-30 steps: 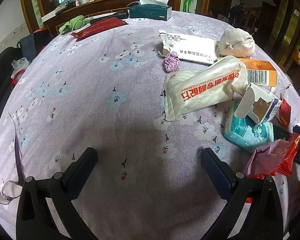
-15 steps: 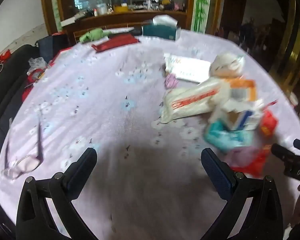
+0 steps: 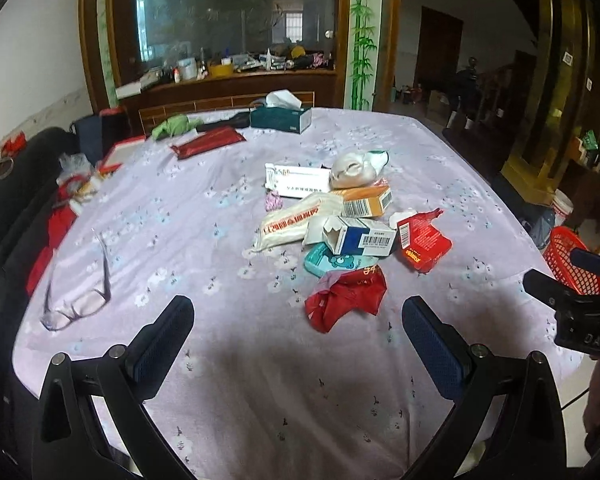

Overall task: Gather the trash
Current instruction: 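Move both tools toward the pile of trash on the table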

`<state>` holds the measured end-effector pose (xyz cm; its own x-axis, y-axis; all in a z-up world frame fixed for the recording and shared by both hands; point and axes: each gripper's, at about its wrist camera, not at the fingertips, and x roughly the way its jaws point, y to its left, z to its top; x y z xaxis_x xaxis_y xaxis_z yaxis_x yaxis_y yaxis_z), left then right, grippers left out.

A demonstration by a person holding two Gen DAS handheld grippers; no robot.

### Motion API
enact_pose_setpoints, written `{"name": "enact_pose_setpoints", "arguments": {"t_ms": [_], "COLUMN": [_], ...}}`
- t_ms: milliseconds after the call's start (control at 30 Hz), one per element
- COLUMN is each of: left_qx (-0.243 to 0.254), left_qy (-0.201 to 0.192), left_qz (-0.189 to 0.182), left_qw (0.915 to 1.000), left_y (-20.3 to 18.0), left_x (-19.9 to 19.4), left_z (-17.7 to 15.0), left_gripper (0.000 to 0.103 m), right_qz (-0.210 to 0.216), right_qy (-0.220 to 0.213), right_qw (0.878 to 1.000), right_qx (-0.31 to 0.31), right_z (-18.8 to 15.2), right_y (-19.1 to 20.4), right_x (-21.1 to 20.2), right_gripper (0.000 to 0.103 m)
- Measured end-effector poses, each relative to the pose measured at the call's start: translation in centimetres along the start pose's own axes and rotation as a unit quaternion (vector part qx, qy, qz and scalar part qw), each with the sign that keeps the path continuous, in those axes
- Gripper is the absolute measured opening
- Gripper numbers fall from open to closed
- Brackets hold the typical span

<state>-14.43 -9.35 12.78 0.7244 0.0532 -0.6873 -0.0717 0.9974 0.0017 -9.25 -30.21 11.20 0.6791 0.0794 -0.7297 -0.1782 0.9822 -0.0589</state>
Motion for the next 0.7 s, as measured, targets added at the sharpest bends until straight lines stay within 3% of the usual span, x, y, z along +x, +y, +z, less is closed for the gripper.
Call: {"name": "enact_pose_setpoints", "arguments": {"t_ms": [700], "left_qx": [0.01], "left_qy": [-0.024], "left_qz": [-0.017], "left_qw": [0.9995], "left_y": [-2.5], "left_x": [-3.1], "left_z": [-0.5], "left_gripper": [0.103], "right_qz": [0.026], "right_qy": [-0.021], "right_qw": [0.999], "right_qx": [0.008], "right_z": [-1.6], "right_y": [-2.2], "right_x": [-2.4], "right_gripper": [0.102]}}
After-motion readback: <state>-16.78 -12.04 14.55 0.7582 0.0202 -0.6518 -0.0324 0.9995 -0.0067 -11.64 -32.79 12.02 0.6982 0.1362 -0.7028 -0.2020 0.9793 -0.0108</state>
